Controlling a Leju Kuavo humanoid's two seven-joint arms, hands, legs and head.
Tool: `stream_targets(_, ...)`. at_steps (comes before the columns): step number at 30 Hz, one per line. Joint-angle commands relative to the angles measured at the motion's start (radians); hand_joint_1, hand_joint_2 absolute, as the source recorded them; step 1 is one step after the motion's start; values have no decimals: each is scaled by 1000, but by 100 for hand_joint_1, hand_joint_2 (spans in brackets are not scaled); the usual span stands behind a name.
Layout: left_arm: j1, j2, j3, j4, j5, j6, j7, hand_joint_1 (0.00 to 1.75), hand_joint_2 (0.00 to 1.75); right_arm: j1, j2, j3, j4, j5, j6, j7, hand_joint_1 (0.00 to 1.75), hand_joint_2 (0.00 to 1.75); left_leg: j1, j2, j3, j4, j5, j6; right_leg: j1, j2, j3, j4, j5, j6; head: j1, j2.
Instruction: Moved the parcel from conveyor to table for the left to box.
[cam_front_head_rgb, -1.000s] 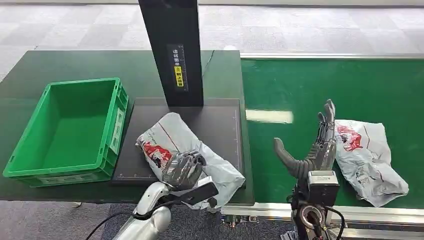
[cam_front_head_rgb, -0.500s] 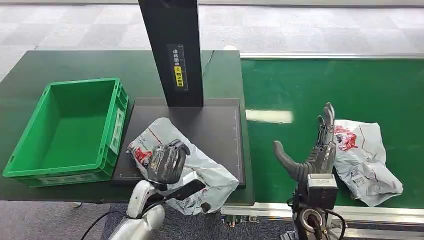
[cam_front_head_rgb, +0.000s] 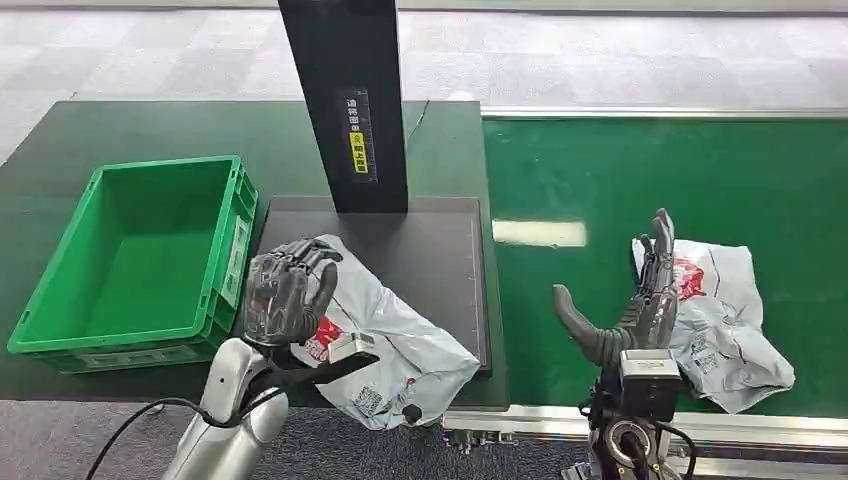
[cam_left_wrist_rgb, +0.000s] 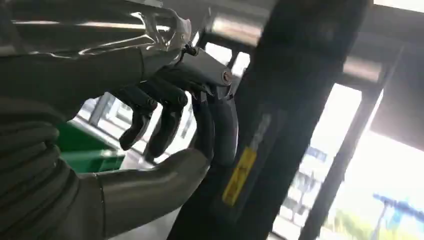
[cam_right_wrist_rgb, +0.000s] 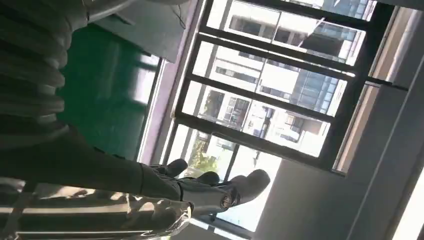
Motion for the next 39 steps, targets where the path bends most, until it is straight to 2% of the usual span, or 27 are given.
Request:
stream_targets(1, -50, 149, -159, 115, -41, -294, 97, 0, 175, -26, -28, -47, 39, -9, 6, 0, 0, 175, 0, 1, 2, -1, 0, 0, 0, 1, 1, -1, 0, 0, -1, 0)
stream_targets(10, -122, 228, -174, 157, -75, -382, 146, 0, 175, 28, -26, -59, -1, 8, 5, 18, 0, 175, 0, 0, 2, -1, 0, 0, 0, 0, 1, -1, 0, -1, 0, 0)
stream_targets(17, -206, 202, -199, 324, -121, -388, 209, 2, 175, 10, -12, -56, 7, 26, 5, 37, 0, 175, 0, -1, 2, -2, 1, 0, 0, -1, 2, -1, 0, 0, 0, 0)
stream_targets(18, -206, 200, -198, 326, -120, -381, 207, 75, 175, 12, -11, -57, 4, 28, 4, 39, 0, 175, 0, 0, 2, -1, 0, 0, 0, 0, 2, -1, 0, 0, 0, 0)
stream_targets(19, -206, 200, -198, 326, -120, -381, 207, 175, 175, 12, -11, -57, 4, 28, 4, 39, 0, 175, 0, 0, 3, -2, 1, 0, 0, 0, 3, -2, 0, 0, 0, 0)
stream_targets(39, -145, 254, -229, 208, -70, -345, 130, 175, 175, 49, -29, -72, -52, 33, 26, 55, 0, 175, 0, 1, 2, -1, 0, 0, 0, 0, 2, -1, 0, -1, 0, 0)
